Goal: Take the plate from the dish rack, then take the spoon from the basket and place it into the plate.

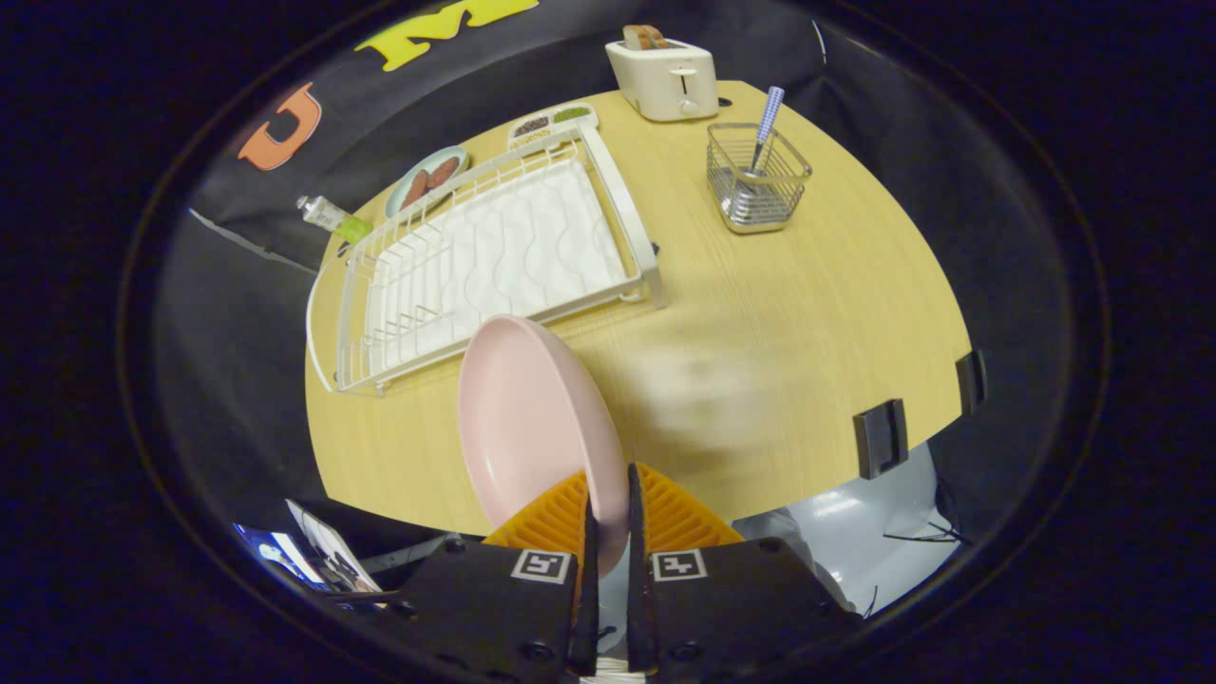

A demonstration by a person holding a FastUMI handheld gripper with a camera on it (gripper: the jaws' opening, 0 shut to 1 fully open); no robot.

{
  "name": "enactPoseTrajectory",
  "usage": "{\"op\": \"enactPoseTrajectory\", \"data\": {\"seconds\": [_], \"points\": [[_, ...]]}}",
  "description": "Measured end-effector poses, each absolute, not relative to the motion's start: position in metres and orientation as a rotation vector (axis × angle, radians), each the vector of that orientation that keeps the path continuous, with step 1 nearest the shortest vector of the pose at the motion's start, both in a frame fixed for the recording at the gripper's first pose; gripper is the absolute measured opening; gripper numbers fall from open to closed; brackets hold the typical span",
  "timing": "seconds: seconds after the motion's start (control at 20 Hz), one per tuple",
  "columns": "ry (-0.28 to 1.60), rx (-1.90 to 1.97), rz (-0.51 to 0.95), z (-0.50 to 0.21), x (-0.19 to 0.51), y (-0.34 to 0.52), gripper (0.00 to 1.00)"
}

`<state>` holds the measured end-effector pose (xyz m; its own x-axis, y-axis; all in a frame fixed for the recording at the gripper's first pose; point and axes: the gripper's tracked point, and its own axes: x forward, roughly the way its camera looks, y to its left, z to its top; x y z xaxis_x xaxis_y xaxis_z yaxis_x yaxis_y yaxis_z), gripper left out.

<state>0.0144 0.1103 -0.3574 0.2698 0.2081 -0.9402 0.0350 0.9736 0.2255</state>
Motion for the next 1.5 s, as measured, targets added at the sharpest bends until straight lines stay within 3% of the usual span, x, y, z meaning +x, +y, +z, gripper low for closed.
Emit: {"op": "enactPoseTrajectory", "data": {"seconds": [0.5, 0.7, 0.95, 1.5], "points": [[1.277, 0.376, 0.187, -0.414, 0.025, 0.11, 0.2], [1.274, 0.335, 0.119, -0.423, 0.035, 0.087, 0.24], [1.282, 0.241, 0.071, -0.427, 0.044, 0.054, 0.79], [1.134, 0.189, 0.139, -0.388, 0.106, -0.01, 0.81]]}}
